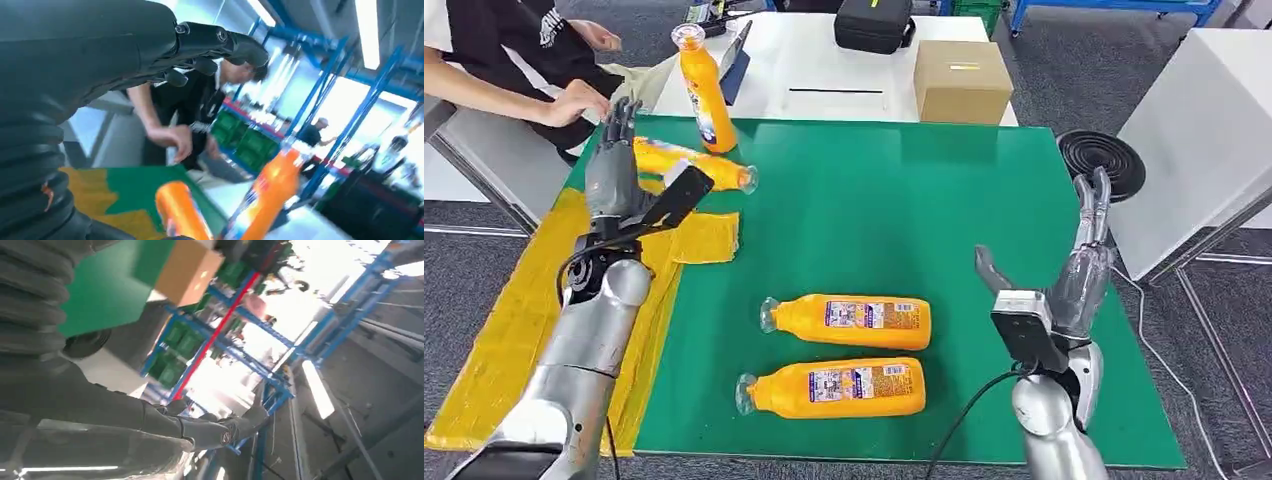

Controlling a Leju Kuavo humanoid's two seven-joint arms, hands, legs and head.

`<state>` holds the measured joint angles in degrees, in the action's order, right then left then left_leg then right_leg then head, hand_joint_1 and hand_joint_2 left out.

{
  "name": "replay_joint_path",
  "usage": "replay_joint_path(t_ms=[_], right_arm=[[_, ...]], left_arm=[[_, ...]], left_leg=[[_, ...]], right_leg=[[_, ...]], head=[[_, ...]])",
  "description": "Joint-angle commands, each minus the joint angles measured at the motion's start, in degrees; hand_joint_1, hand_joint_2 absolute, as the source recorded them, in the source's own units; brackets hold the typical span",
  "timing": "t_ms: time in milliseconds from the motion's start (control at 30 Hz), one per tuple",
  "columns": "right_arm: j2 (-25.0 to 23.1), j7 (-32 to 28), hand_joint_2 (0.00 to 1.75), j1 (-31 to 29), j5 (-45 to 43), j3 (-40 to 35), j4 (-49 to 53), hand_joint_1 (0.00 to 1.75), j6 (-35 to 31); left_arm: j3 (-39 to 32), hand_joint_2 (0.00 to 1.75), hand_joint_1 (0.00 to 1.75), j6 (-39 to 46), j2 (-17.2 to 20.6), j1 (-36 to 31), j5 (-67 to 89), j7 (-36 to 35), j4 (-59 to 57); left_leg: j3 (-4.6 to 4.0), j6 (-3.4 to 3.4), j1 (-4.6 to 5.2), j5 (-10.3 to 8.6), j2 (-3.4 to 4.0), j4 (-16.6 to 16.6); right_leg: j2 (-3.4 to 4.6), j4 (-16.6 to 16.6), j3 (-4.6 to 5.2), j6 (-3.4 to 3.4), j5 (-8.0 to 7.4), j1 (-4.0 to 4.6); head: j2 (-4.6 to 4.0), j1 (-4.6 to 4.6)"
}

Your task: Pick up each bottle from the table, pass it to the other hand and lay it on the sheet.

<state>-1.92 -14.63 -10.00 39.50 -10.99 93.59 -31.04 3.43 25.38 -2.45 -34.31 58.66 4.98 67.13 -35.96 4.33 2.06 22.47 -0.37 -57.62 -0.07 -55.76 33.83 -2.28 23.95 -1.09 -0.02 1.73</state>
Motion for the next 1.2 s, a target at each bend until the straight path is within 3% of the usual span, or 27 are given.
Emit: replay_joint_path(t_ms=[33,100,167,300,500,867,933,1133,1200], right_arm=[[4.68,12.9,1.75,-4.38,17.46,0.99,-8.17,0.0,14.37],[6.59,17.02,1.75,-7.98,25.38,-0.07,-13.34,0.0,24.58],[8.09,16.02,1.75,-10.01,27.44,-0.71,-17.25,0.0,29.84],[12.16,9.84,1.75,-13.82,27.08,-3.32,-26.0,0.0,31.2],[13.96,3.31,1.75,-16.65,25.45,-7.16,-30.79,0.0,34.25],[12.45,-1.83,1.75,-21.48,23.73,-12.03,-39.18,0.0,33.1],[11.54,-3.29,1.75,-21.48,22.03,-12.21,-39.63,0.0,31.35],[7.82,-4.29,1.75,-19.56,15.74,-8.3,-30.05,0.0,24.1],[7.14,-3.52,1.75,-19.27,14.25,-7.39,-26.74,0.0,23.65]], left_arm=[[3.22,1.75,0.0,-2.04,-1.09,2.79,-1.54,-0.95,7.22],[3.63,1.75,0.0,-2.95,-1.76,4.03,-2.01,-0.46,5.21],[4.36,1.75,0.0,-2.86,-2.55,4.6,-2.53,0.61,3.14],[5.24,1.75,0.0,-3.36,-4.01,5.97,-4.65,1.88,1.79],[5.12,1.75,0.0,-4.31,-4.3,6.18,-6.68,2.68,0.78],[4.71,1.75,0.0,-4.6,-4.16,6.51,-8.72,3.46,-1.27],[4.71,1.75,0.0,-4.39,-4.19,6.33,-8.92,3.75,-2.34],[3.56,1.75,0.0,-3.43,-4.53,6.88,-8.79,3.66,-3.99],[3.15,1.75,0.0,-3.51,-4.71,6.57,-8.82,3.85,-5.17]], left_leg=[[0.08,-0.18,-0.07,0.02,0.04,0.02],[0.17,-0.24,-0.05,0.02,0.08,0.06],[0.28,-0.32,-0.06,0.02,0.22,0.11],[0.14,-0.21,-0.04,-0.01,0.02,0.06],[0.16,-0.2,-0.03,-0.02,0.07,0.05],[0.1,-0.18,-0.02,-0.04,0.17,0.04],[0.38,-0.59,-0.1,-0.06,0.23,0.2],[0.06,-0.18,-0.01,-0.04,0.12,0.03],[0.24,-0.46,-0.06,0.02,0.35,0.09]], right_leg=[[0.03,0.09,-0.11,0.06,-0.02,0.05],[0.07,0.12,-0.2,0.08,-0.03,0.03],[0.2,0.19,-0.29,0.11,-0.09,0.04],[0.0,0.14,-0.18,0.0,-0.11,0.04],[0.07,0.13,-0.22,0.11,-0.19,0.04],[0.11,0.07,-0.11,0.1,-0.2,0.04],[0.17,0.28,-0.38,0.26,-0.25,0.1],[0.09,0.04,-0.06,0.1,-0.17,0.03],[0.31,0.1,-0.19,0.22,-0.18,0.07]], head=[[0.0,0.02],[0.0,0.0],[0.0,0.02],[0.0,0.02],[0.0,0.0],[0.0,0.02],[0.0,0.02],[0.0,0.0],[0.0,0.02]])
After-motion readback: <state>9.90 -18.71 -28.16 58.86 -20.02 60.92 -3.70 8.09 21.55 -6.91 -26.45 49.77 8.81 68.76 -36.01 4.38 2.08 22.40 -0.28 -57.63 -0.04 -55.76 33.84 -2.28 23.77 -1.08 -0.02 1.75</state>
